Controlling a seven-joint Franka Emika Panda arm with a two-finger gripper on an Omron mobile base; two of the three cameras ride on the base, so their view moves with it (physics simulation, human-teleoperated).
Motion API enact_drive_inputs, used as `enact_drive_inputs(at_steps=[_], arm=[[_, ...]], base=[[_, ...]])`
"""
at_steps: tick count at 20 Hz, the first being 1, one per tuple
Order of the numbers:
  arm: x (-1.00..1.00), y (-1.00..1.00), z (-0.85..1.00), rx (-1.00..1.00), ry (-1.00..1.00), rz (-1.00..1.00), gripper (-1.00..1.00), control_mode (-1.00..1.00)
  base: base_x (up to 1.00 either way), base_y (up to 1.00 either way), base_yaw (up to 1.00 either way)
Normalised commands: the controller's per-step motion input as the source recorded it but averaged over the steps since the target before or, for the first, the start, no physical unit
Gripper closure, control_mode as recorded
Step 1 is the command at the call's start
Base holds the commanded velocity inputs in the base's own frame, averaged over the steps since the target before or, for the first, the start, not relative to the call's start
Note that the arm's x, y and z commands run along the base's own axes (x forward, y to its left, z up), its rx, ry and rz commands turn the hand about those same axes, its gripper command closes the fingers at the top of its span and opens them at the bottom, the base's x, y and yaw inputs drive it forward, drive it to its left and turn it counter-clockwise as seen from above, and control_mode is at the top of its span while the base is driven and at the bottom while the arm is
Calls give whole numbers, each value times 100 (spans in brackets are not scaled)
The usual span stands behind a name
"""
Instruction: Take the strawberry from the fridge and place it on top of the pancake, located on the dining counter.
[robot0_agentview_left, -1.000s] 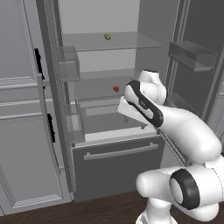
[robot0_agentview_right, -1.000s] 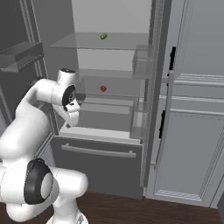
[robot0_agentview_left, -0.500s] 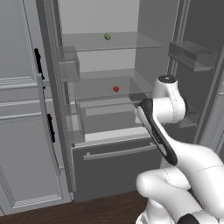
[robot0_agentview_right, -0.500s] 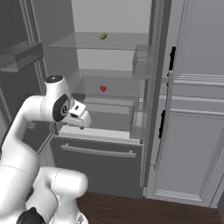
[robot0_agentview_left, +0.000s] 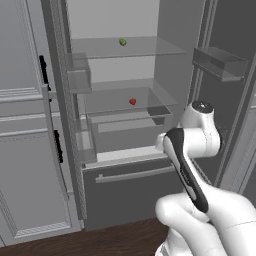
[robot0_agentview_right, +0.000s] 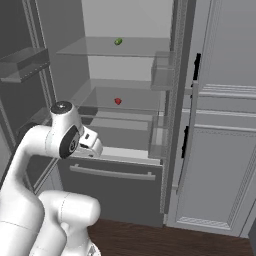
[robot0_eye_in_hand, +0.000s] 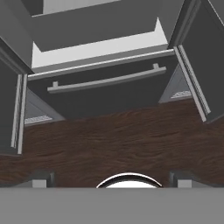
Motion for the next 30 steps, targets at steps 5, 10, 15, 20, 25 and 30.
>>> enact_drive_inputs(at_steps=[5, 10, 15, 20, 25, 30], arm=[[0, -3, -28, -6, 3, -8, -100, -100], [-14, -13, -22, -5, 4, 0, -100, -100], [-44, 0, -11, 0, 0, 2, -100, -100], [-8, 0, -1, 0, 0, 0, -100, -100], [0, 0, 0, 0, 0, 0, -100, -100], [5, 10, 0, 0, -1, 0, -100, 100]], base=[[0, 0, 0], [0, 0, 0], [0, 0, 0], [0, 0, 0], [0, 0, 0], [14, 12, -1]])
